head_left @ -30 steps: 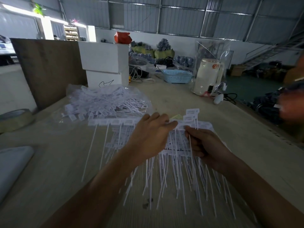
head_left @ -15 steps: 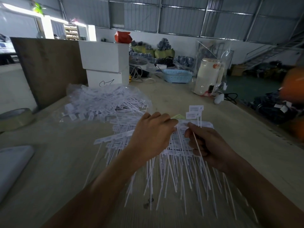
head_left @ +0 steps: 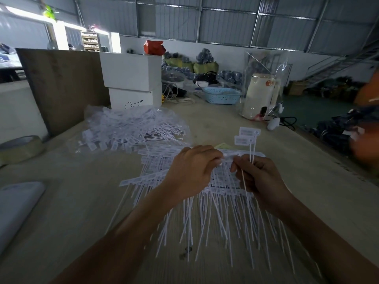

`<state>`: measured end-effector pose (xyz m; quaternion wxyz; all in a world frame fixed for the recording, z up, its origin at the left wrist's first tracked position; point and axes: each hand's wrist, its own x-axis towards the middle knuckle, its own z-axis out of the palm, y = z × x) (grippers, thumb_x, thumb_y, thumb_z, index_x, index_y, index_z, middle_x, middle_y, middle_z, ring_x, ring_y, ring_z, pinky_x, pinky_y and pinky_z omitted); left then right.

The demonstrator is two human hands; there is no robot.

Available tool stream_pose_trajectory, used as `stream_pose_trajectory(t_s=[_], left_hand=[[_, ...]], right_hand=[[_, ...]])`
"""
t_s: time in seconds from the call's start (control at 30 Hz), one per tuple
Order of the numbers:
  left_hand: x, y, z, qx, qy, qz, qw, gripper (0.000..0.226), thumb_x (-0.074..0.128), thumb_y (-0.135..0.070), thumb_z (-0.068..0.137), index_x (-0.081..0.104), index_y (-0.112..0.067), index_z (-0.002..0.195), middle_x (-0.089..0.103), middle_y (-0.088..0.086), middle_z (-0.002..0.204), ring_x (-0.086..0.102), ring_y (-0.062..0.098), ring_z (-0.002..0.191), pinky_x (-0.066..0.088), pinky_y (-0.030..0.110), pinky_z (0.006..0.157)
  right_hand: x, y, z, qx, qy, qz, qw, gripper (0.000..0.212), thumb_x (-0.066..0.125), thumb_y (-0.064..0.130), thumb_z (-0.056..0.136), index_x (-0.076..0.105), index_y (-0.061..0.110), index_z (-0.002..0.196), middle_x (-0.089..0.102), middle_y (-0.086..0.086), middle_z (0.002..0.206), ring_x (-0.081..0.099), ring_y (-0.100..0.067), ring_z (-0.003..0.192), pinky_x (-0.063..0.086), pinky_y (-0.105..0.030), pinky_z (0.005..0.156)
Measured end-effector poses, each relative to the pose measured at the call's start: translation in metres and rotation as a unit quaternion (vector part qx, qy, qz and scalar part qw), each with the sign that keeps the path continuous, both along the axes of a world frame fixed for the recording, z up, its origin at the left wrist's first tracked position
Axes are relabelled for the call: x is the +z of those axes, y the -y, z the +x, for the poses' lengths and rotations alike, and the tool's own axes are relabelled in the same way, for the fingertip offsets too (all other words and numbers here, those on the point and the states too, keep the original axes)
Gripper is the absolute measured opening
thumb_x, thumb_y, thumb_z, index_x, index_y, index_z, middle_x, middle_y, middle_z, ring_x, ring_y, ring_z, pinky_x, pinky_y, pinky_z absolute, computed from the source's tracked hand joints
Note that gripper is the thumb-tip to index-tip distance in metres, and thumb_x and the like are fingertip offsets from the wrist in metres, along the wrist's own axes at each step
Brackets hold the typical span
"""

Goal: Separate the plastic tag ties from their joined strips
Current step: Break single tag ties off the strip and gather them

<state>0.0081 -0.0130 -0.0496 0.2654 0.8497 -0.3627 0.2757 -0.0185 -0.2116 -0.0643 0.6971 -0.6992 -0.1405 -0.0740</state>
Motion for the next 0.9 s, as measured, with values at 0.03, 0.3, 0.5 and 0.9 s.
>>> stream_pose_trajectory(t_s=[0.03, 0.3, 0.5, 0.9], left_hand=[[0.0001, 0.0004, 0.0001, -0.004, -0.015, -0.014, 1.000, 0.028, 0.047, -0.026, 0.100, 0.071, -0.014, 0.108, 0.070, 0.000, 0.107, 0.065, 0.025, 0.097, 0.050, 0.042, 0.082], [-0.0014, 0.0029, 0.0039, -0.030, -0.089, -0.106, 0.990, 0.016, 0.059, -0.018, 0.097, 0.073, -0.012, 0.101, 0.072, -0.003, 0.101, 0.064, 0.013, 0.091, 0.053, 0.039, 0.080], [0.0036, -0.0020, 0.0070, -0.138, -0.272, -0.240, 0.922, 0.020, 0.058, -0.003, 0.095, 0.073, -0.008, 0.083, 0.067, 0.002, 0.070, 0.060, 0.014, 0.061, 0.049, 0.035, 0.063], [0.0000, 0.0045, -0.0009, -0.062, -0.088, -0.102, 0.989, 0.021, 0.056, -0.019, 0.100, 0.071, -0.013, 0.113, 0.071, 0.003, 0.106, 0.066, 0.020, 0.095, 0.054, 0.037, 0.080]], right_hand=[[0.0001, 0.0003, -0.0004, 0.004, 0.004, 0.000, 1.000, 0.035, 0.058, 0.030, 0.095, 0.066, 0.003, 0.073, 0.026, 0.001, 0.049, 0.018, -0.014, 0.041, 0.019, -0.025, 0.044], [-0.0004, 0.0020, 0.0001, 0.019, 0.022, -0.008, 1.000, 0.037, 0.057, 0.033, 0.096, 0.066, 0.004, 0.075, 0.029, 0.001, 0.050, 0.020, -0.014, 0.042, 0.022, -0.023, 0.044], [-0.0002, 0.0023, -0.0009, 0.019, 0.048, -0.040, 0.998, 0.037, 0.055, 0.030, 0.100, 0.064, 0.005, 0.075, 0.033, 0.002, 0.051, 0.023, -0.014, 0.042, 0.024, -0.022, 0.045], [-0.0006, -0.0001, 0.0022, 0.019, -0.004, -0.037, 0.999, 0.049, 0.048, 0.048, 0.100, 0.054, 0.013, 0.066, 0.037, -0.020, 0.061, 0.029, -0.020, 0.045, 0.033, -0.024, 0.046]])
